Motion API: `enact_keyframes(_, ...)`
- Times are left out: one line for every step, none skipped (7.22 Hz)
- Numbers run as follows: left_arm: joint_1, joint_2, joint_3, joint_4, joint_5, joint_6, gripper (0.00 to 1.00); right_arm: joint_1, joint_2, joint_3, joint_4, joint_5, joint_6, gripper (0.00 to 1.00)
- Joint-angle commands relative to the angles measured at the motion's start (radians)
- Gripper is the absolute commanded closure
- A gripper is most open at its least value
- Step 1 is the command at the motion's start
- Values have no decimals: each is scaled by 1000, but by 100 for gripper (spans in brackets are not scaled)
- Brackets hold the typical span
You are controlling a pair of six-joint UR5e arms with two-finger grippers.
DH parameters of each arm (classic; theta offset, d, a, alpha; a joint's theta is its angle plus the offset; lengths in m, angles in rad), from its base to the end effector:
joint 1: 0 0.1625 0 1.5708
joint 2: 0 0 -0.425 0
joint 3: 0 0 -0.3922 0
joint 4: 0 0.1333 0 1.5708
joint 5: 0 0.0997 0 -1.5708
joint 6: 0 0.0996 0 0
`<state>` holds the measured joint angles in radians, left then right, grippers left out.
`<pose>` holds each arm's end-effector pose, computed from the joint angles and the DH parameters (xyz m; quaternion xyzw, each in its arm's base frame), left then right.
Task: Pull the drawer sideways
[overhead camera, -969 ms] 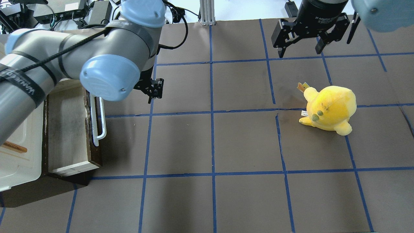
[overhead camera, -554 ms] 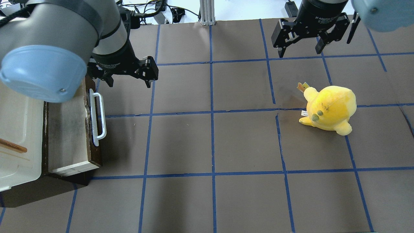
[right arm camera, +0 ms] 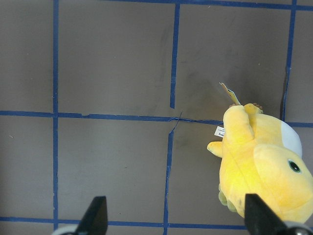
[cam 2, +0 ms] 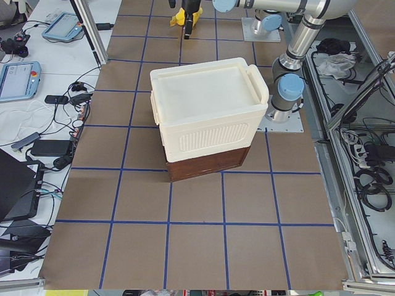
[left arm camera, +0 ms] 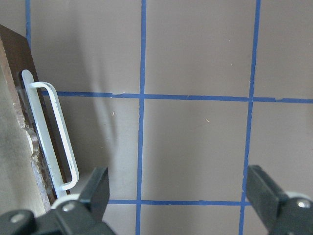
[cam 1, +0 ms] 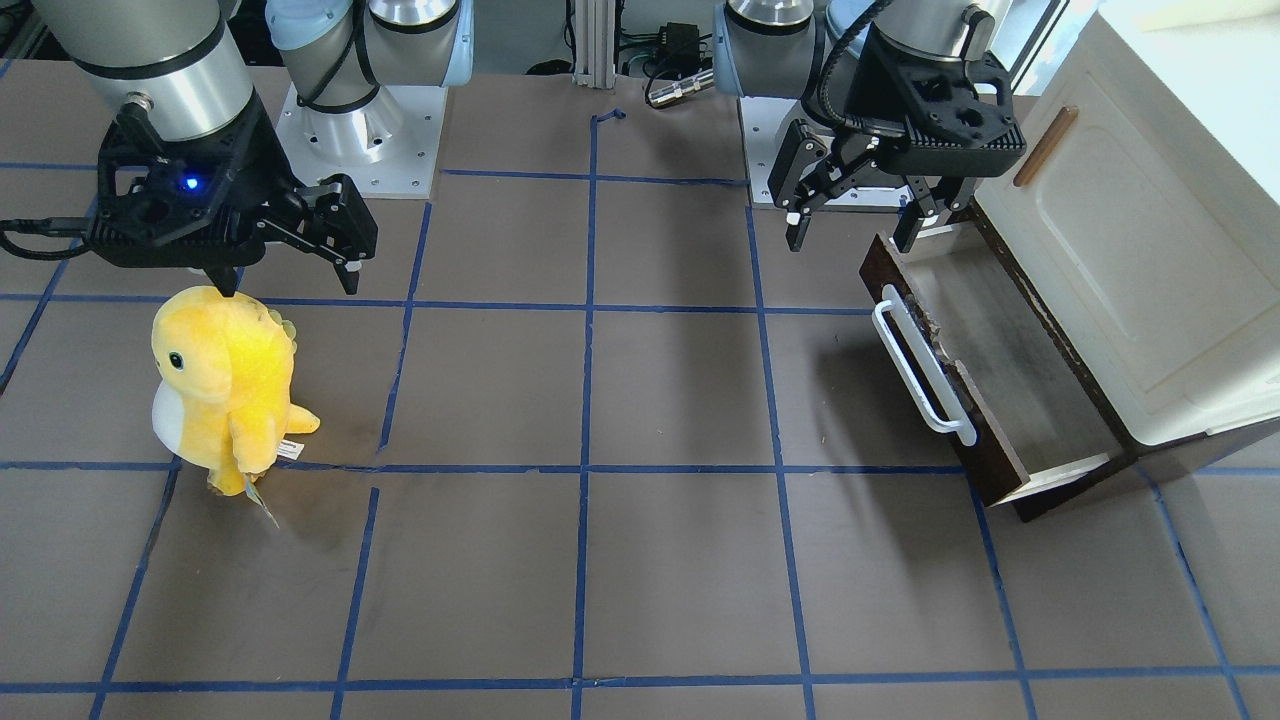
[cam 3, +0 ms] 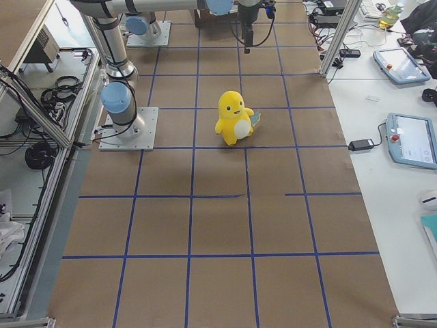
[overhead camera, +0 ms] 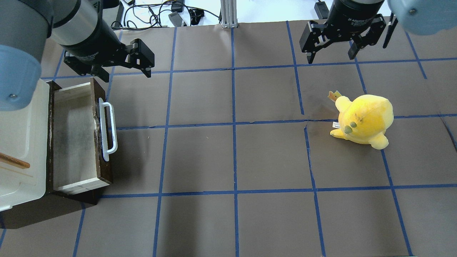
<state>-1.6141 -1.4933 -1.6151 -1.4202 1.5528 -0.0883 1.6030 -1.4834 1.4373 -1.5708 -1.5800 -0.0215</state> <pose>-0.1555 -0.4690 0.5196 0.0216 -0.9955 0.0910 0.0150 0.1495 -0.5285 0.5091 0.0267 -0.9994 0.0231 0.0045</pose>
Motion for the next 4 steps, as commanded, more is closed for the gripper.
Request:
enact_keyframes(2, -2, -6, 0, -2, 18, 0, 0, 0, 0, 0, 0, 0, 0)
enact_keyframes(2, -2, -8, 0, 0, 18, 0, 0, 0, 0, 0, 0, 0, 0)
enact_keyframes(-1, -1, -8, 0, 3, 18, 0, 0, 0, 0, 0, 0, 0, 0)
enact_keyframes(2, -2, -6, 1, -2, 18, 0, 0, 0, 0, 0, 0, 0, 0)
